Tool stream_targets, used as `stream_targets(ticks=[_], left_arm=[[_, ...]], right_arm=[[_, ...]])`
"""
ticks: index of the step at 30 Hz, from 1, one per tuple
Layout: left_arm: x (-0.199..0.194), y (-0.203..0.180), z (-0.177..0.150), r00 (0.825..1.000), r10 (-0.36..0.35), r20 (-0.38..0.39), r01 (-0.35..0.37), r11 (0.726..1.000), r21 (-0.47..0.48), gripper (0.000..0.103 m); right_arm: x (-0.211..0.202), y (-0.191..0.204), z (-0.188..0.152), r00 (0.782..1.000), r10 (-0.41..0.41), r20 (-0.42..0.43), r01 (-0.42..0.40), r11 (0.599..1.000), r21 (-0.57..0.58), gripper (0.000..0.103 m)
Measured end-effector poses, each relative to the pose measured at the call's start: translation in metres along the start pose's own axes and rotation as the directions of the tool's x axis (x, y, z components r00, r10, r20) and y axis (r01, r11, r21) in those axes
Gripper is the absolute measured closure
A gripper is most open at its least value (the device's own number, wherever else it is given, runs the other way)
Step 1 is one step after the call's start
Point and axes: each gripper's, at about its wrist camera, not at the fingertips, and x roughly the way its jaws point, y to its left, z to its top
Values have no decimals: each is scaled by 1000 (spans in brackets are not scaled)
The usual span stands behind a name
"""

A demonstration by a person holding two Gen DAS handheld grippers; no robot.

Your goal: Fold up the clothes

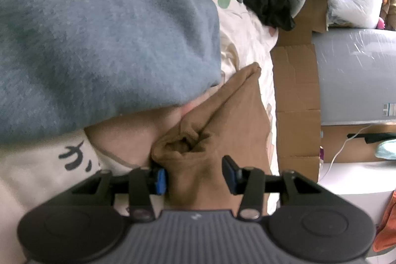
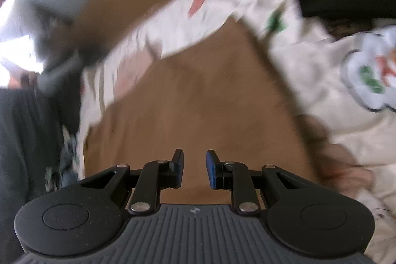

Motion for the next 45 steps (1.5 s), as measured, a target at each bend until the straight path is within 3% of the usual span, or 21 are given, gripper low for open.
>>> stream_targets(ticks=[2, 6, 13, 18, 23, 29, 37, 38, 41, 45], left_arm=[[-2, 0, -2, 1000, 0, 6, 0, 1000, -1, 55], [-4, 0, -5, 1000, 1, 11, -1, 1000, 13, 56], [-6, 3, -7, 1000, -1, 0, 1, 999, 34, 60], [-5, 10, -9, 1000, 7, -4, -7, 1000, 20, 86], [-8, 5, -10, 1000, -2, -2, 2, 999, 36, 95], [-15, -16, -11, 1000, 3, -2, -2, 998, 56, 97], [-26, -45, -15, 1000, 12, 18, -14, 993, 120, 98], [-27, -47, -16, 1000, 11, 19, -13, 992, 126, 98], [-29, -52, -17, 1000, 1, 20, -4, 991, 135, 98], [-33, -61, -20, 1000, 2, 24, -6, 987, 161, 98]], right_arm=[[16, 24, 9, 997, -15, -72, 11, 998, -54, 82], [47, 63, 16, 991, -61, -120, 43, 988, -151, 81], [105, 86, -32, 979, -27, -202, -10, 984, -180, 81], [116, 95, -53, 963, -42, -266, -18, 976, -219, 81], [131, 100, -68, 943, -73, -324, -9, 969, -246, 82], [144, 100, -81, 916, -107, -386, -3, 962, -274, 84], [147, 103, -90, 896, -137, -422, -1, 951, -310, 85], [147, 105, -89, 893, -141, -427, -1, 949, -315, 93], [140, 116, -80, 909, -98, -404, -33, 951, -307, 94], [144, 129, -73, 934, -113, -339, -10, 940, -341, 94]])
